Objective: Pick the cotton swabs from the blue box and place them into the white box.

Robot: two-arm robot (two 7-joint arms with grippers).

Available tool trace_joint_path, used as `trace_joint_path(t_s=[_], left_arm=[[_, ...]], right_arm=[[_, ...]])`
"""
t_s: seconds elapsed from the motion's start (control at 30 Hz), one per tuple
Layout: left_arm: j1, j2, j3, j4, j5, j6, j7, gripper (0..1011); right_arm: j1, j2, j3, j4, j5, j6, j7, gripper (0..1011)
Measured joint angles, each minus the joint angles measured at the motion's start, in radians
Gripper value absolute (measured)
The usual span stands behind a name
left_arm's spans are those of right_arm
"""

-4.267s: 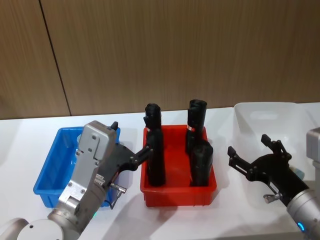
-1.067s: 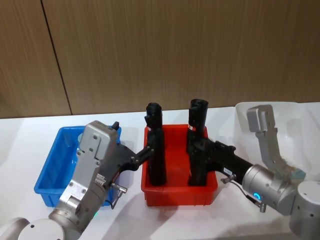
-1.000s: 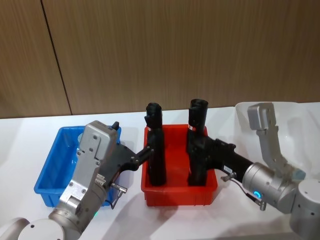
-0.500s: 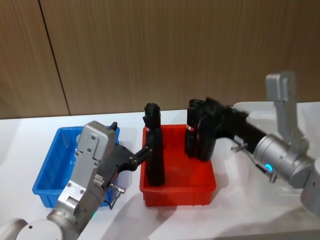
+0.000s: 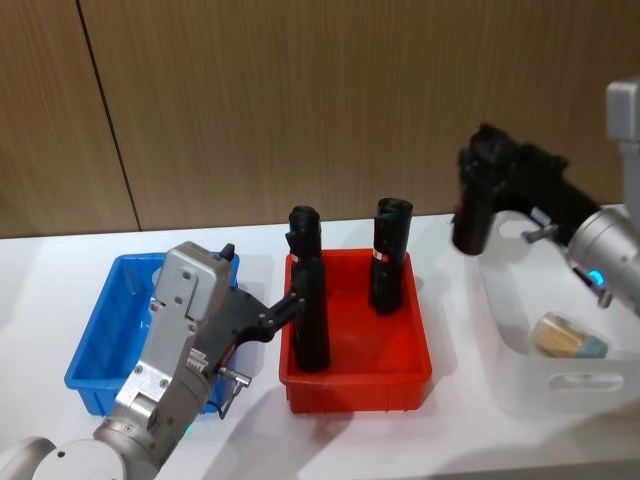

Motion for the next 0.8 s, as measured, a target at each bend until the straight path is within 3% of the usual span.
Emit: trace_joint_path(t_s=[0.33, 0.8], left_arm=[[0.000, 0.000, 0.000, 0.000, 0.000, 0.000, 0.000, 1004], [0.000, 0.000, 0.000, 0.000, 0.000, 0.000, 0.000, 1004]], right_arm=[[0.037, 0.029, 0.038, 0.059, -0.021, -0.020, -0.040, 509], [0.106, 0.032, 0.054, 0.251, -0.049, -0.065, -0.060, 509]])
